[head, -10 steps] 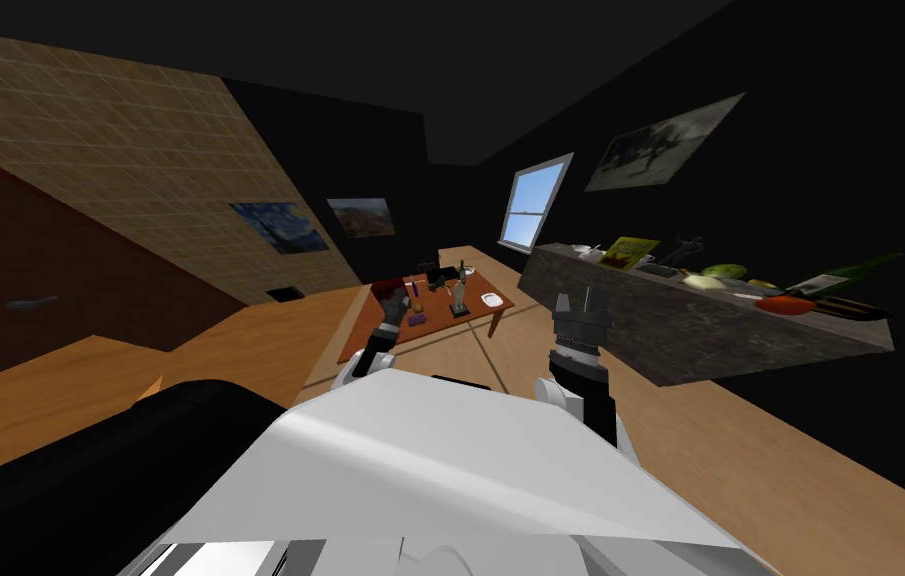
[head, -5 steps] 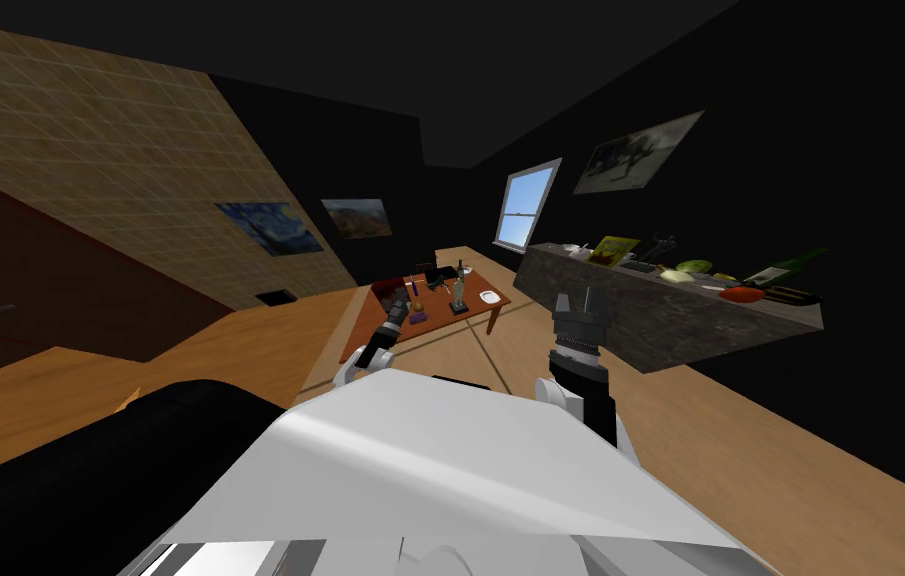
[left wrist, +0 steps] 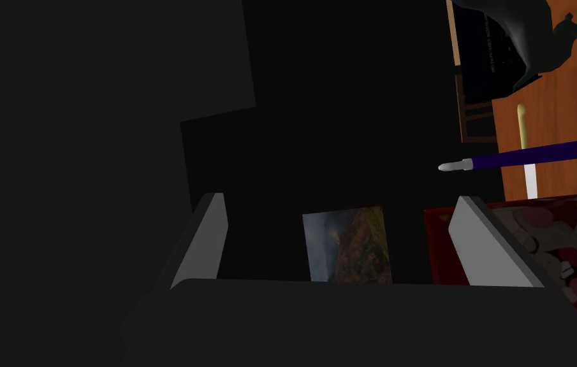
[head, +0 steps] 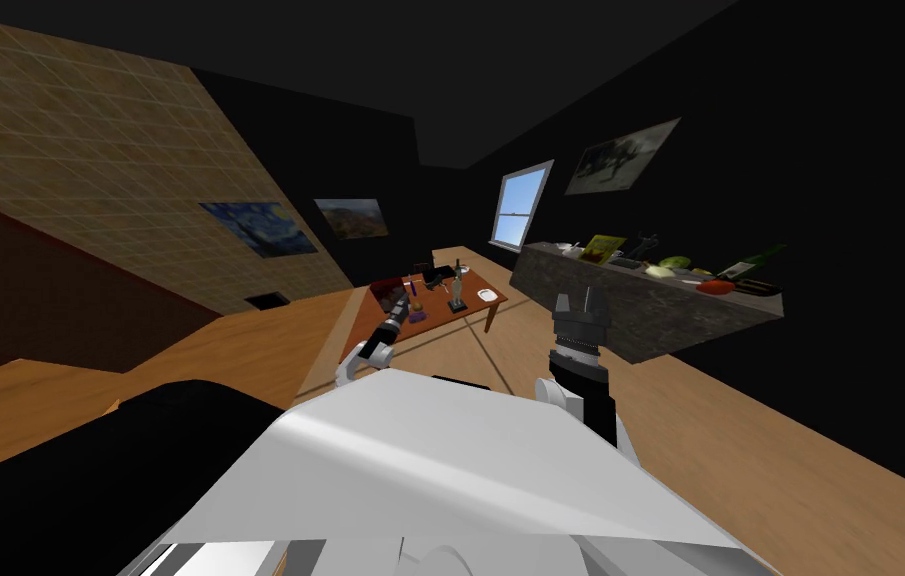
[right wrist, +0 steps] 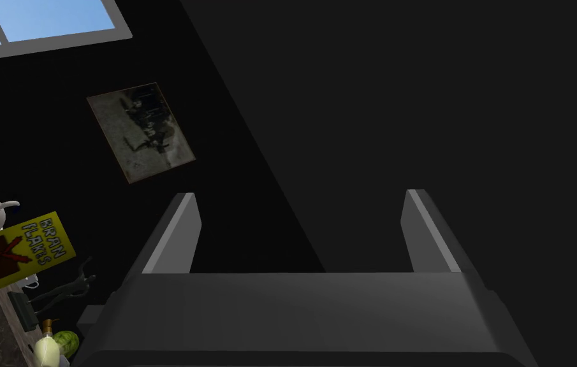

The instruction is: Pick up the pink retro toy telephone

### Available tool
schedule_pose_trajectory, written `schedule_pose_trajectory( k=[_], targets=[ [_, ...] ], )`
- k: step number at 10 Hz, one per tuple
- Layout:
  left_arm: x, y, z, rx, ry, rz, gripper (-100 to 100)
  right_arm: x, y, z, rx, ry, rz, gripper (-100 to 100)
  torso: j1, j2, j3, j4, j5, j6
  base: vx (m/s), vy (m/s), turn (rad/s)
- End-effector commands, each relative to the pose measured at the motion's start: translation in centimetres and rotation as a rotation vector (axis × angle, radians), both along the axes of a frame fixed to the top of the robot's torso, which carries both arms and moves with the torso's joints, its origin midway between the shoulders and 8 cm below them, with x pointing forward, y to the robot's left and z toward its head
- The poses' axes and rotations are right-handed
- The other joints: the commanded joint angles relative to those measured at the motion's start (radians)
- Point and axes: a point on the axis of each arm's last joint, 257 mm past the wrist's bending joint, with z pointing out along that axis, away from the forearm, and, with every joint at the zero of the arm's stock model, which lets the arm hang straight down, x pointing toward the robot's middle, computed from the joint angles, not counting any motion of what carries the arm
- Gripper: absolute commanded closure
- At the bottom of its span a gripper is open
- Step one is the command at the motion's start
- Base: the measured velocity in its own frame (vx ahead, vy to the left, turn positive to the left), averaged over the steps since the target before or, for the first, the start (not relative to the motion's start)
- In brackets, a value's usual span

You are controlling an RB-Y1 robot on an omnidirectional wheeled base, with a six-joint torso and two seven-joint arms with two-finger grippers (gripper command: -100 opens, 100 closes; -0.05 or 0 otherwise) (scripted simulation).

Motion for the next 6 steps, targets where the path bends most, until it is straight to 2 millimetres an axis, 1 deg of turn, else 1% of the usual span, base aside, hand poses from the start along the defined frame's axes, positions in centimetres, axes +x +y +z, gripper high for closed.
schedule_pose_trajectory(
  k=[1, 2, 3, 4, 5, 6],
  targets=[
    [0.3, 0.6, -1.1, -0.007, 0.038, 0.008, -100, 0.0, 0.0, 0.0, 0.0, 0.0, 0.0, 0, 0.0, 0.0, 0.0, 0.0, 0.0, 0.0, -0.042, 0.025, -0.052],
    [1.0, 1.5, -2.4, -0.023, 0.084, 0.02, -100, 0.0, 0.0, 0.0, 0.0, 0.0, 0.0, 0, 0.0, 0.0, 0.0, 0.0, 0.0, 0.0, -0.046, 0.026, -0.095],
    [1.0, 1.6, -2.8, -0.023, 0.098, 0.023, -100, 0.0, 0.0, 0.0, 0.0, 0.0, 0.0, 0, 0.001, 0.0, 0.0, 0.0, 0.0, 0.0, -0.034, 0.018, -0.045],
    [1.6, 2.5, -3.8, -0.041, 0.135, 0.036, -100, 0.0, 0.0, 0.0, 0.0, 0.0, 0.0, 0, 0.0, -0.001, 0.0, 0.0, 0.0, 0.0, -0.037, 0.009, -0.068],
    [1.6, 2.6, -4.4, -0.041, 0.159, 0.042, -100, 0.0, 0.0, 0.0, 0.0, 0.0, 0.0, 0, 0.0, -0.001, 0.0, 0.0, 0.0, 0.0, -0.029, 0.008, -0.045],
    [1.6, 2.6, -4.4, -0.041, 0.16, 0.042, -100, 0.0, 0.0, 0.0, 0.0, 0.0, 0.0, 0, 0.0, -0.001, 0.0, 0.0, 0.0, 0.0, -0.01, 0.004, 0.004]
  ],
)
